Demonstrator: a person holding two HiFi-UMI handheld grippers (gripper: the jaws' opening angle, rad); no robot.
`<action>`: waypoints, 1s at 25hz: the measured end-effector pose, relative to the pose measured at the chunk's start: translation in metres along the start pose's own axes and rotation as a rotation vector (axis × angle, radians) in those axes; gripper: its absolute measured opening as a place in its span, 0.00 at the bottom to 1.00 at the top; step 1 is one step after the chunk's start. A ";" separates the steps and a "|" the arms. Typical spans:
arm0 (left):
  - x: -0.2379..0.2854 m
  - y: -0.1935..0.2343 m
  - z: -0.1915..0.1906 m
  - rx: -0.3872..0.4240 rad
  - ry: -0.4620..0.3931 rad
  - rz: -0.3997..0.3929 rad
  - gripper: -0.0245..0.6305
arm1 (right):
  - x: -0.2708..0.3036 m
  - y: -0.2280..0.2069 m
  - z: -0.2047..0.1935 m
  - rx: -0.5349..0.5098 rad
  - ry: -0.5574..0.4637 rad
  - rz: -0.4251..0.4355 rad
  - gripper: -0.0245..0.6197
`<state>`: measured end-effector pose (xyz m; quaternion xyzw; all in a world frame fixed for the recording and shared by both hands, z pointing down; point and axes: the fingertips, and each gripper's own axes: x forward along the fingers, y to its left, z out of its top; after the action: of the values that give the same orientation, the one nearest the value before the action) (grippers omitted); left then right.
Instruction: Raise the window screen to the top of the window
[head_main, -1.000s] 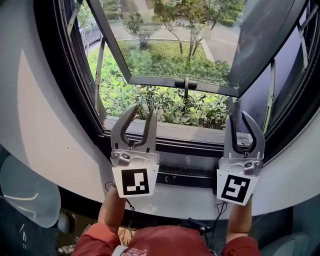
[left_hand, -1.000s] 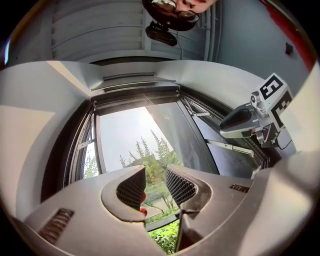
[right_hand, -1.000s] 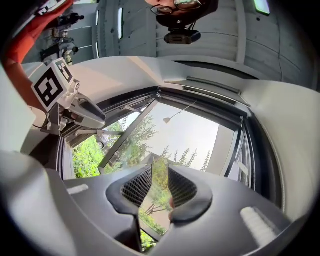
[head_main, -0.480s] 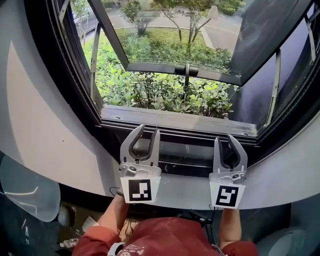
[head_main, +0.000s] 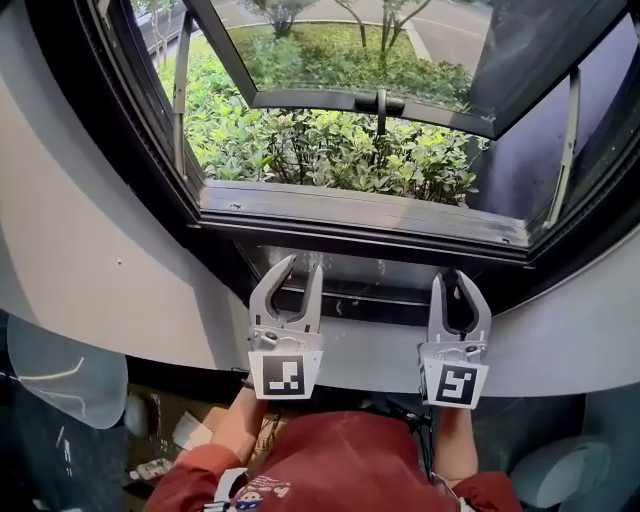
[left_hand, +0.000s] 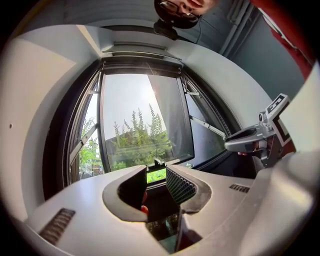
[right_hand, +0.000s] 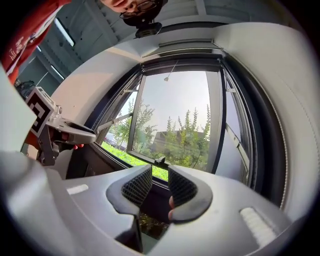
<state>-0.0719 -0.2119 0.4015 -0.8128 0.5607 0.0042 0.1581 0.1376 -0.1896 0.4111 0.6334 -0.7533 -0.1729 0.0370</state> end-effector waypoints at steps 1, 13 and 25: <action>-0.002 -0.002 -0.005 0.003 0.011 -0.003 0.21 | -0.002 0.002 -0.004 0.008 -0.006 0.002 0.20; -0.020 -0.004 -0.039 -0.074 0.103 0.016 0.21 | -0.008 0.008 -0.023 0.066 0.016 0.021 0.20; -0.015 -0.015 -0.029 -0.054 0.043 -0.016 0.05 | -0.008 0.014 -0.015 0.069 -0.022 0.032 0.05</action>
<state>-0.0689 -0.2009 0.4353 -0.8213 0.5569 0.0005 0.1238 0.1304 -0.1836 0.4306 0.6204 -0.7692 -0.1529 0.0097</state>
